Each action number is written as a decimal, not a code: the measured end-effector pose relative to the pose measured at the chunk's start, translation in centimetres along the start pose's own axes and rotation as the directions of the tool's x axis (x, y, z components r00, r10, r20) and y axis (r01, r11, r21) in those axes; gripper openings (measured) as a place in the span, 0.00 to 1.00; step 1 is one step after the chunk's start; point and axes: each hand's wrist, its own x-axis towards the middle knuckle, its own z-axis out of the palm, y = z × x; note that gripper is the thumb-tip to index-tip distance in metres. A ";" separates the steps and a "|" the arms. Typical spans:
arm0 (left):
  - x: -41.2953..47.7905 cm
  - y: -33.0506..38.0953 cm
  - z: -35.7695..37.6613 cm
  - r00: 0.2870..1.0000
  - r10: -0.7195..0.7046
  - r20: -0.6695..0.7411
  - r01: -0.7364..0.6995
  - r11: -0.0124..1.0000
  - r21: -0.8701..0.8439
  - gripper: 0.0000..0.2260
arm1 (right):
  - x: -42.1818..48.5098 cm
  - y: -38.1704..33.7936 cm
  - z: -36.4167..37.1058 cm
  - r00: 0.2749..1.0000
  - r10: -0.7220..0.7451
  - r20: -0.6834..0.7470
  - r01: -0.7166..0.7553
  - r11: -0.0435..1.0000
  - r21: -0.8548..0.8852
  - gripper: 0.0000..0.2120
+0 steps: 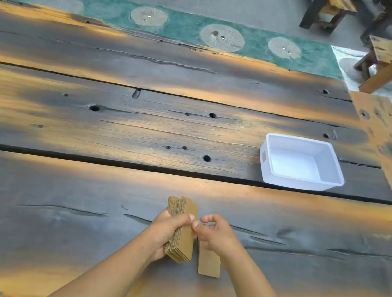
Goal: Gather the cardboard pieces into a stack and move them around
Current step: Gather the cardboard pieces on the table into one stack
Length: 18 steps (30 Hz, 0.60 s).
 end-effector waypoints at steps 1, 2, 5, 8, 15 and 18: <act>0.3 -0.5 0.4 1.000 -0.003 -0.009 0.004 1.000 0.023 0.11 | 0.6 0.8 -0.6 0.997 0.027 -0.070 -0.027 1.000 0.006 0.16; 0.6 -1.0 0.7 1.000 -0.011 -0.020 0.012 0.999 0.049 0.13 | 1.1 1.6 -1.2 0.987 0.055 -0.152 -0.055 0.998 0.002 0.15; 1.2 -2.8 1.1 0.995 -0.045 -0.092 0.053 0.995 0.083 0.13 | 2.0 4.0 -2.7 0.955 0.143 -0.261 -0.143 0.990 0.019 0.12; 1.9 -4.6 1.0 0.983 -0.074 -0.169 0.091 0.991 0.095 0.09 | 2.6 5.9 -3.2 0.956 0.132 -0.262 -0.150 0.987 -0.050 0.11; 2.1 -6.9 1.4 0.971 -0.110 -0.213 0.130 0.988 0.081 0.04 | 2.7 7.7 -2.0 0.943 0.163 -0.290 -0.178 0.984 -0.027 0.08; 2.3 -6.9 1.6 0.973 -0.122 -0.198 0.138 0.988 0.067 0.06 | 2.9 7.8 -1.8 0.954 0.136 -0.269 -0.148 0.989 -0.026 0.10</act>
